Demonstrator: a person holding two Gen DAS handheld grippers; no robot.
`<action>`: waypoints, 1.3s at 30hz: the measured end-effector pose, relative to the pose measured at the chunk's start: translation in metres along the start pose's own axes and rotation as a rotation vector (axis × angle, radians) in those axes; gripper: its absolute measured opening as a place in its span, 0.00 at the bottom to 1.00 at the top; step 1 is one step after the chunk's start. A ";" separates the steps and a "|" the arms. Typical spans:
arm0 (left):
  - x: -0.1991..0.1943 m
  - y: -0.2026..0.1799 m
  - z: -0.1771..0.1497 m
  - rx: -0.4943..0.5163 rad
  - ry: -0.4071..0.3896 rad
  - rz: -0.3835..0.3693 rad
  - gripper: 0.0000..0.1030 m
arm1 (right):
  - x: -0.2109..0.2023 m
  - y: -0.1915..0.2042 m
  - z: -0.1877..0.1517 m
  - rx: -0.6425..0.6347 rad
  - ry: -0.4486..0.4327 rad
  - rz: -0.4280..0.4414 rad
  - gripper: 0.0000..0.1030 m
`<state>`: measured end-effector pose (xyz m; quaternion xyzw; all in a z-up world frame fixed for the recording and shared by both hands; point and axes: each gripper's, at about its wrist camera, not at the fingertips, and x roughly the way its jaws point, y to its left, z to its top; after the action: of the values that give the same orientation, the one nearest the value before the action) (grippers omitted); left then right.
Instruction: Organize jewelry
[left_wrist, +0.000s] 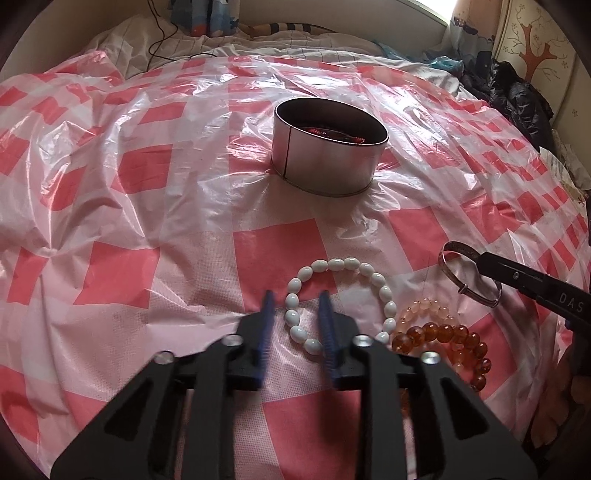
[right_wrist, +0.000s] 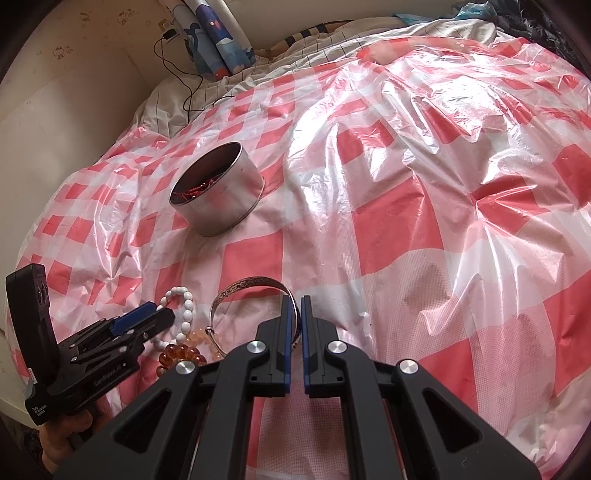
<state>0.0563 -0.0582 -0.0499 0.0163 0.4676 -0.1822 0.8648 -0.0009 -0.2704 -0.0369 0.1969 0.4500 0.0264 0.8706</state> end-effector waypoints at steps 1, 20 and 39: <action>-0.001 0.001 0.001 -0.004 0.000 -0.008 0.07 | 0.000 0.001 0.000 0.000 0.001 0.000 0.05; -0.013 0.004 0.003 -0.028 -0.053 -0.021 0.06 | 0.001 0.000 -0.001 0.008 0.002 0.006 0.05; -0.023 0.012 0.005 -0.077 -0.072 -0.066 0.06 | -0.001 -0.008 -0.003 0.075 0.006 0.073 0.05</action>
<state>0.0525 -0.0414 -0.0296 -0.0390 0.4429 -0.1932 0.8746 -0.0044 -0.2770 -0.0407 0.2458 0.4457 0.0416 0.8598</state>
